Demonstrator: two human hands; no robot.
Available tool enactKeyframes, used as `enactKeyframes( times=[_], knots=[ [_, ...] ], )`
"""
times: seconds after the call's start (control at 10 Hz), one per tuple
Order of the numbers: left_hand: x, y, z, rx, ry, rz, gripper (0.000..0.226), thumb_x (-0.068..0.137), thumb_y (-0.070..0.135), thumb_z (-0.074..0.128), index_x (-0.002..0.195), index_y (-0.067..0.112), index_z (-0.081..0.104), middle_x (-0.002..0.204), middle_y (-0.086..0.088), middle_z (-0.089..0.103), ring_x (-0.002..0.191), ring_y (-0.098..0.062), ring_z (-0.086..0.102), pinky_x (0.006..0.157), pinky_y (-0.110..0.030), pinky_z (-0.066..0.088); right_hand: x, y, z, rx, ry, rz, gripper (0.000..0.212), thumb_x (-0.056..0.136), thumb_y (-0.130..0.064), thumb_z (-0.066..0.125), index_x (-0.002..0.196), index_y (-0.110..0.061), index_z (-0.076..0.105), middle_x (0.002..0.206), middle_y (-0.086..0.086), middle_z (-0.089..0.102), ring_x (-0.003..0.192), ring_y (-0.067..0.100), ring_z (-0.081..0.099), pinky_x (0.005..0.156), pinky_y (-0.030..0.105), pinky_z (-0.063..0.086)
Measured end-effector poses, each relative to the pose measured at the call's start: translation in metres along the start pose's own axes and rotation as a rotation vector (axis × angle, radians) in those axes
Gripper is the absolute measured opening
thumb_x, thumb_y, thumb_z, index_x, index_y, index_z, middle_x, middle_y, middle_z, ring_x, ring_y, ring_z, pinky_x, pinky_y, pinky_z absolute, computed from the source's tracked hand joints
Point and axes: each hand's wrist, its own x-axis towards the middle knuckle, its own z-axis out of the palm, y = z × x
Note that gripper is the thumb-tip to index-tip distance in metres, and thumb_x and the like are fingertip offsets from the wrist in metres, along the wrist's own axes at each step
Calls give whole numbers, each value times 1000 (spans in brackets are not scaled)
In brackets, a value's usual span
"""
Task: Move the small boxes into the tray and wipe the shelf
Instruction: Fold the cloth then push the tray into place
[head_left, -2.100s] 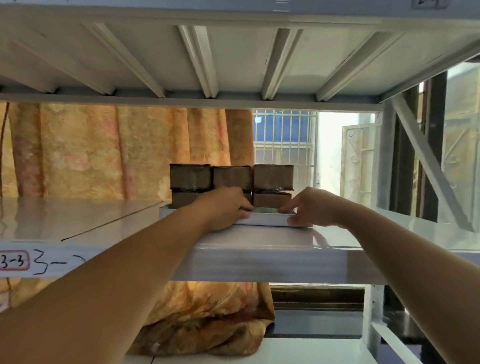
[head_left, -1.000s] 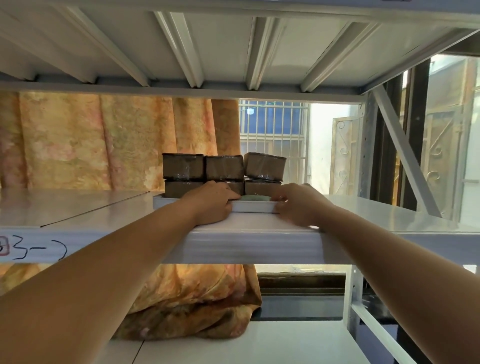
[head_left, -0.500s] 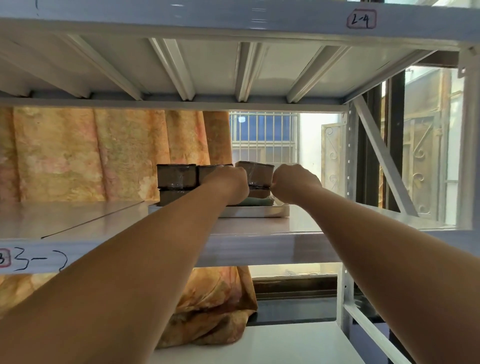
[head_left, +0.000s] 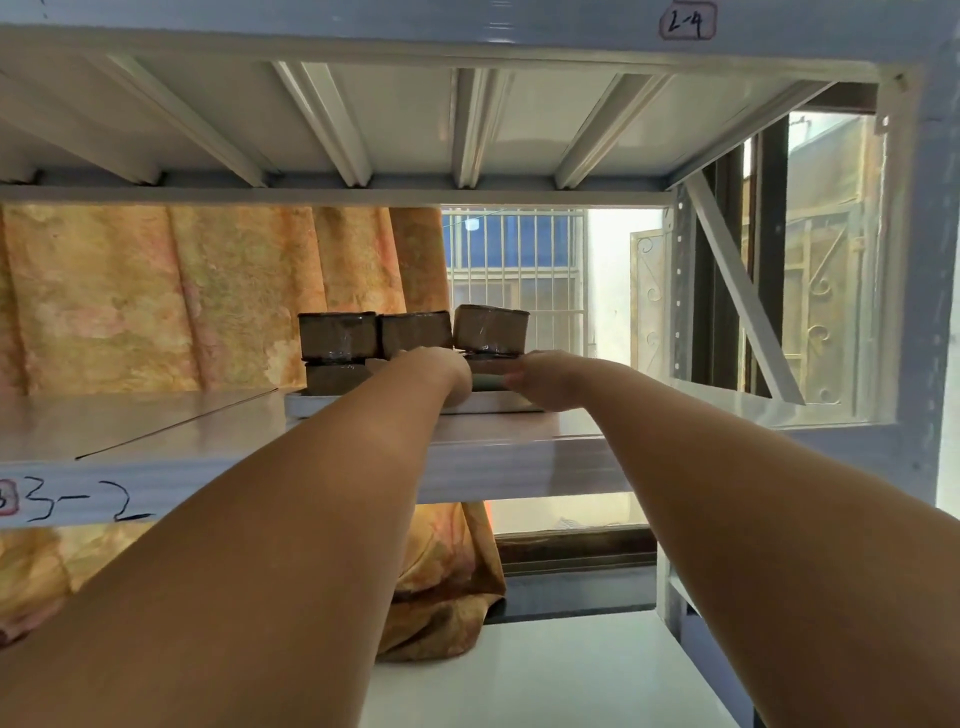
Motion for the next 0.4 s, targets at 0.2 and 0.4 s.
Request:
enactKeyframes(
  times=[0.2,0.4],
  knots=[
    [-18,5,-3,-45,-38,52,39,96,10,31,130,-1,47,135,-16,49,123,-30,48,98,-34,39,-5,2,3,-74,-75,-57,47,103,-34,24,133,-5,46,116,16,53,97,22,45,82,29,32],
    [-27,-3,-8,-124,-43,131,60,97,48,32,142,9,37,143,-10,44,130,-25,43,106,-34,32,-8,1,-3,-27,-18,-57,58,95,-51,35,144,-20,34,144,16,38,135,34,30,111,42,27]
  ],
)
